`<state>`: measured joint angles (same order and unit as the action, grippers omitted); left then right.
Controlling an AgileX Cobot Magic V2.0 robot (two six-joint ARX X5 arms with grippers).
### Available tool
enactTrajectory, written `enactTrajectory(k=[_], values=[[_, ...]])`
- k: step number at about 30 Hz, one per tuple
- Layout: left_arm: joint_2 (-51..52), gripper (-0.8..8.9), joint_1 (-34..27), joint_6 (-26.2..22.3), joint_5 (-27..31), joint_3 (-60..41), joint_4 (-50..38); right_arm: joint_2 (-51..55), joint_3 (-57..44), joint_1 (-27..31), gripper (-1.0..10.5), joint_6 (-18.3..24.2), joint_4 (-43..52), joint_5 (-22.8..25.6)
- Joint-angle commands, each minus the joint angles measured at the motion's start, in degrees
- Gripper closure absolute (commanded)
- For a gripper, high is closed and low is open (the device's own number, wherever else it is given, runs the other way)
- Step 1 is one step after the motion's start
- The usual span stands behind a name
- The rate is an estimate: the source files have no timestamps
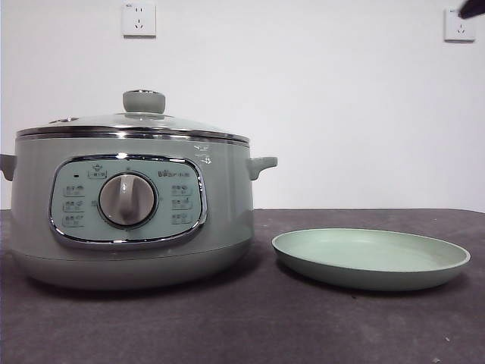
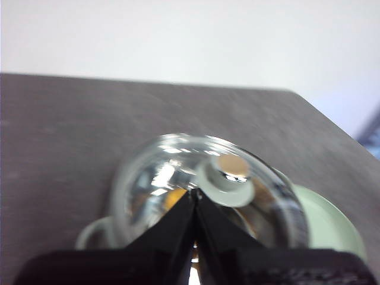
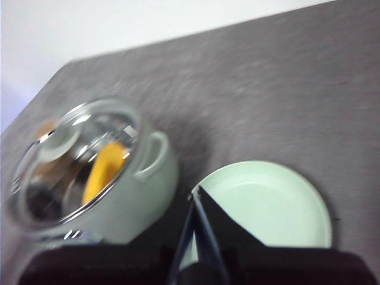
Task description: Take the corn out from the steamer,put the corn on the plate,close the lid
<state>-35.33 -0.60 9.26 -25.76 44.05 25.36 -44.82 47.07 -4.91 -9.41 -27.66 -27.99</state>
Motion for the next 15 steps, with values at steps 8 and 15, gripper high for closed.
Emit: enactTrajectory(k=[8,15], values=[[-13.6,3.68,0.7,-3.3,-6.2,7.7,4.3,-8.5,5.9,0.0,6.2,4.4,-2.8,-5.5],[-20.0,3.60,5.8,-3.2,-4.1,11.1,2.6,-9.5,5.9,-0.1,5.9,3.3,-2.8,-5.5]])
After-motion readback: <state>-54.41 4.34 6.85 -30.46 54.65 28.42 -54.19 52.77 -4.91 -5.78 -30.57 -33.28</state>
